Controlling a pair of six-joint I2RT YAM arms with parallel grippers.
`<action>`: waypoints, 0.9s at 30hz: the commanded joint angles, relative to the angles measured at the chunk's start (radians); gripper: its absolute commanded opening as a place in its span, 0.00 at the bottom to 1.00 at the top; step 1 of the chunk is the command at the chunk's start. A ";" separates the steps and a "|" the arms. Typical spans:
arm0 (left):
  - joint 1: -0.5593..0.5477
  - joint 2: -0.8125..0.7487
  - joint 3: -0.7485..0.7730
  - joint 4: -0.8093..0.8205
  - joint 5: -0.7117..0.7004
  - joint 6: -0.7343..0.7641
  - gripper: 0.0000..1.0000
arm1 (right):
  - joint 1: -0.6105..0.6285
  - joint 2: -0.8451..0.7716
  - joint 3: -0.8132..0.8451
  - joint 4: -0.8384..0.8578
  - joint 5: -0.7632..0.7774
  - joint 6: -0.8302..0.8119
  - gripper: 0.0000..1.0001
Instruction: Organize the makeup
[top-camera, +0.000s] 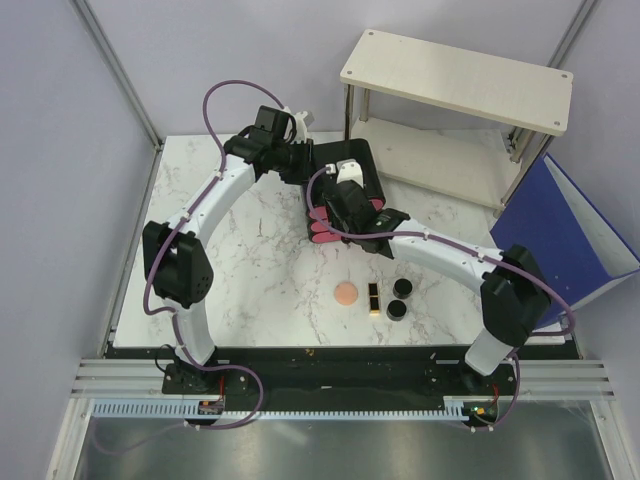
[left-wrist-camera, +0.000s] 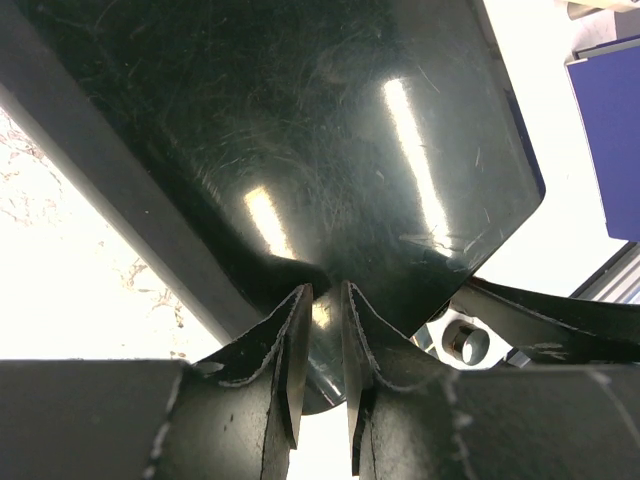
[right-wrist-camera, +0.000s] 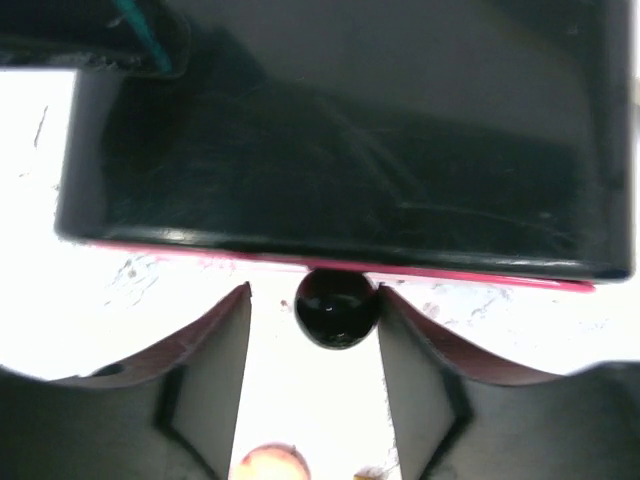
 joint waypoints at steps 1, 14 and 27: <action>0.001 0.120 -0.084 -0.299 -0.139 0.089 0.29 | 0.018 -0.115 -0.043 0.126 -0.124 0.038 0.63; 0.001 0.136 -0.044 -0.319 -0.139 0.092 0.29 | 0.019 -0.288 -0.296 0.156 -0.134 0.191 0.67; 0.001 0.130 -0.052 -0.329 -0.151 0.100 0.29 | 0.016 -0.130 -0.189 0.204 -0.077 0.129 0.65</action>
